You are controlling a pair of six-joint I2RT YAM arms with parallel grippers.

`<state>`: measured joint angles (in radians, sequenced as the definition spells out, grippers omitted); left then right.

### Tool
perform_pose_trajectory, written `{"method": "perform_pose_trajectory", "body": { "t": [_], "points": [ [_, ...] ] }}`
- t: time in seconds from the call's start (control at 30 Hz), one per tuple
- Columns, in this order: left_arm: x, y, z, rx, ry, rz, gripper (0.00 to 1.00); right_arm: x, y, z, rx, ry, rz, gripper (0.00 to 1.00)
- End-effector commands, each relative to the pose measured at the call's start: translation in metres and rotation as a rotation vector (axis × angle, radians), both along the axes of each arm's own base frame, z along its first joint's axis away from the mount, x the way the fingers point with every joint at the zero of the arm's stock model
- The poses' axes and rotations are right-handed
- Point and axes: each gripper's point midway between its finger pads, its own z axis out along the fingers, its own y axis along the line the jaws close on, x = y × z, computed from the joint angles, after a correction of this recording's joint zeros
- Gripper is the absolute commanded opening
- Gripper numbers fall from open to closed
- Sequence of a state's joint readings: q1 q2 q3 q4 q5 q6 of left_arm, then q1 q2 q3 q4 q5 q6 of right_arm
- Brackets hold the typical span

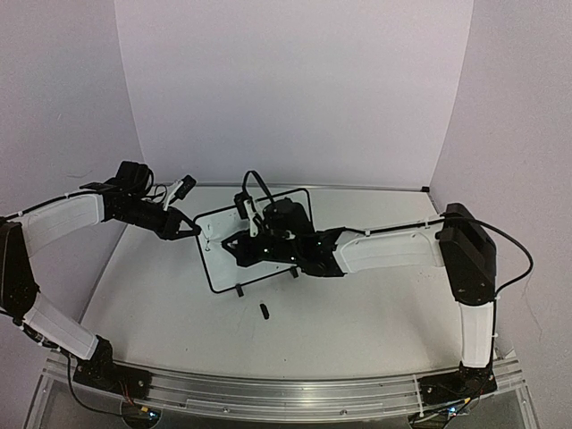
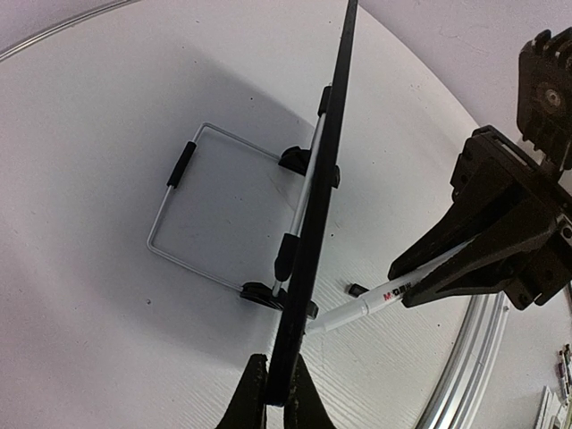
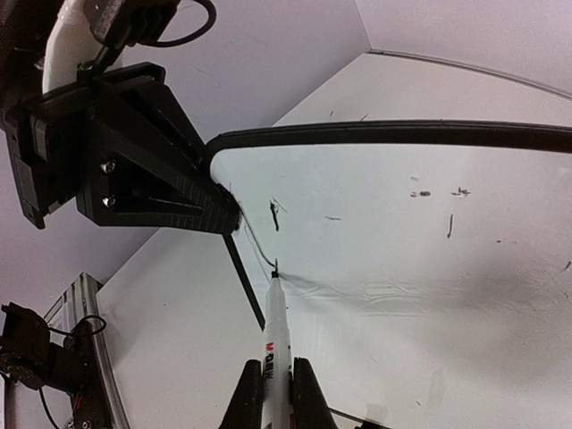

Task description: Write a sentence on the whiteboard

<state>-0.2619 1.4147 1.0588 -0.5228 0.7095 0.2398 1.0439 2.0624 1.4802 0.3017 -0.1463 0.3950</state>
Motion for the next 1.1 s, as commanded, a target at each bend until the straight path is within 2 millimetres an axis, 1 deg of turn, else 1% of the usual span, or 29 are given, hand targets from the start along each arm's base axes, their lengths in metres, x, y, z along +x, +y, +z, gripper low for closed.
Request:
{"method": "perform_pose_trajectory", "body": {
  "t": [0.0,0.3,0.47,0.6,0.73,0.83,0.93,1.07],
  "points": [
    [0.012,0.013,0.002,0.065,-0.053,0.061,0.0,0.006,-0.013,0.007,0.015,-0.015,-0.059,0.0],
    [0.012,0.013,0.002,0.065,-0.052,0.06,0.0,0.004,-0.015,-0.013,-0.02,0.017,-0.056,0.0],
    [0.012,0.013,0.001,0.067,-0.05,0.061,0.0,0.003,-0.013,-0.014,-0.021,0.021,-0.048,0.0],
    [0.013,0.013,0.001,0.068,-0.051,0.062,0.0,-0.003,-0.013,-0.001,0.0,0.02,-0.02,0.0],
    [0.012,0.013,0.001,0.068,-0.049,0.062,0.0,-0.016,-0.012,0.028,0.059,0.011,0.045,0.0],
    [0.013,0.013,0.002,0.069,-0.051,0.062,0.0,-0.019,-0.014,0.046,0.088,-0.002,0.055,0.0],
    [0.013,0.013,0.002,0.07,-0.052,0.064,0.0,-0.018,-0.013,0.054,0.099,-0.02,0.053,0.0],
    [0.013,0.013,0.002,0.069,-0.052,0.064,0.0,-0.014,-0.008,0.052,0.096,-0.025,0.052,0.0]
  ]
}}
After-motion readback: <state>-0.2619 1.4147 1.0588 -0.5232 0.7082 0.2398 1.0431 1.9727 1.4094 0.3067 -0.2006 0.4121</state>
